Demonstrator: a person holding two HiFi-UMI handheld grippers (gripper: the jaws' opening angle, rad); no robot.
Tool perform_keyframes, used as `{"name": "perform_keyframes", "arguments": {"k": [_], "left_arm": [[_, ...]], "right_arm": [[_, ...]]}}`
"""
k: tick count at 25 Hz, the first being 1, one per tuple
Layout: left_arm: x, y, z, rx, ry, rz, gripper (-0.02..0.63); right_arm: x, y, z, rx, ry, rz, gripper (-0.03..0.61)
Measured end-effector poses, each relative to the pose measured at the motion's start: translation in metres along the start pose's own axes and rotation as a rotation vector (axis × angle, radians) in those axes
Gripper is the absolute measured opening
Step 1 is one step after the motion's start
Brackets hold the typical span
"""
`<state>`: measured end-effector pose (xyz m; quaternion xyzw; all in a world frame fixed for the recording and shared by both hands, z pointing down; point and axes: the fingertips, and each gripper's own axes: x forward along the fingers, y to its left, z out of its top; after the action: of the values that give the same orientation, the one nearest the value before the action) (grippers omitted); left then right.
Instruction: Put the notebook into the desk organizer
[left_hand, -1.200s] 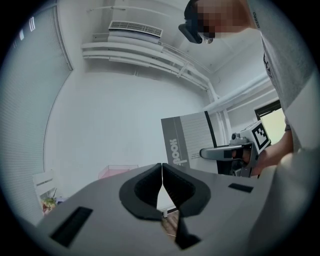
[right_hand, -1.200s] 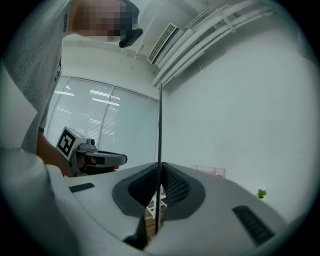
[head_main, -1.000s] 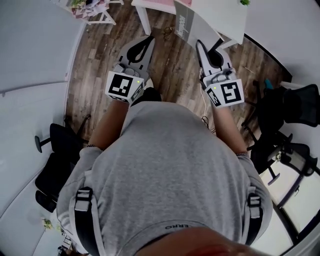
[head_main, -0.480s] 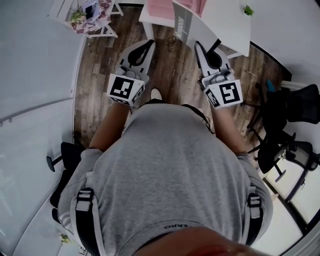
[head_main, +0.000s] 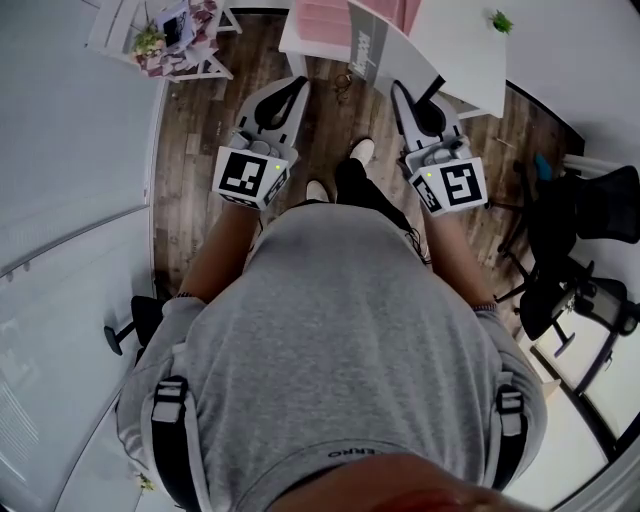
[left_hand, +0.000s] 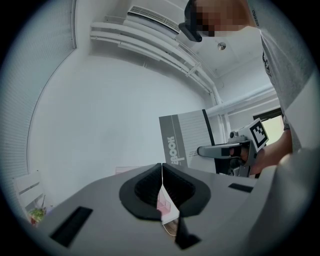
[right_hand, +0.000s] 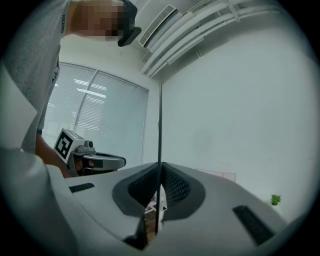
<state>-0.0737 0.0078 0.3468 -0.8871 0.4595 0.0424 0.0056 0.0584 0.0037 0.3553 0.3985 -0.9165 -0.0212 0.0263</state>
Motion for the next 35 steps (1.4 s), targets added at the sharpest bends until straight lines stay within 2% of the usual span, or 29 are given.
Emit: {"name": "perform_keyframes", "arguments": {"k": [9,22,29,35], "left_arm": [[0.058,0.037,-0.003,0.029,0.005,0.007,0.02],[0.174,0.086,0.003,0.084,0.01,0.066,0.02],[0.205,0.106,0.008,0.097,0.013,0.099,0.02],[0.217,0.13,0.004,0.09,0.032,0.081,0.02]], "right_arm": [[0.056,-0.055,-0.005,0.009,-0.014,0.015,0.015],[0.138,-0.152,-0.003,0.047,-0.027,0.116,0.015],[0.173,-0.169,-0.01,0.097,-0.006,0.194,0.015],[0.202,-0.176,-0.015,0.169,0.007,0.195,0.015]]}}
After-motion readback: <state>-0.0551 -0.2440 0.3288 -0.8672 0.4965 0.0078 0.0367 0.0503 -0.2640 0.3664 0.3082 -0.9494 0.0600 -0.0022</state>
